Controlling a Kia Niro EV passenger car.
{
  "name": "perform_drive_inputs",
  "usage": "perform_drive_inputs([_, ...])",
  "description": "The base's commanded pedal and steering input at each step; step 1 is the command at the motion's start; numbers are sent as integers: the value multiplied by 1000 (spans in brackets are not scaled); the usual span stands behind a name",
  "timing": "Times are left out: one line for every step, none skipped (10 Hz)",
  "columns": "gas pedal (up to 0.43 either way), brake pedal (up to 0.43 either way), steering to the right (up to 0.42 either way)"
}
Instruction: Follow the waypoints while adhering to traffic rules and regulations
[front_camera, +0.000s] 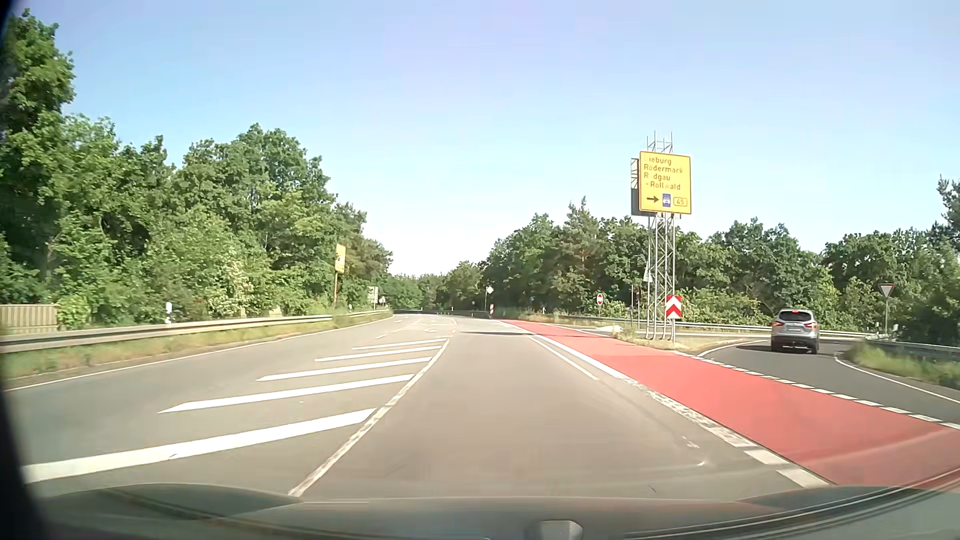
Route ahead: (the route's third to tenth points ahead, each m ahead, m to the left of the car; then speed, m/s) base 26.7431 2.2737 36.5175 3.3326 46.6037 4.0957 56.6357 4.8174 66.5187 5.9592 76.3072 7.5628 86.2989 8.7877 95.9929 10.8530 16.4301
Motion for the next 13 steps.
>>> perform_drive_inputs([118, 30, -10])
perform_drive_inputs([118, 30, -10])
perform_drive_inputs([118, 30, -10])
perform_drive_inputs([118, 30, -10])
perform_drive_inputs([118, 30, -10])
perform_drive_inputs([118, 30, -10])
perform_drive_inputs([118, 30, -10])
perform_drive_inputs([118, 30, -10])
perform_drive_inputs([118, 30, -10])
perform_drive_inputs([118, 30, -10])
perform_drive_inputs([118, 30, -10])
perform_drive_inputs([118, 30, -10])
perform_drive_inputs([118, 30, -10])
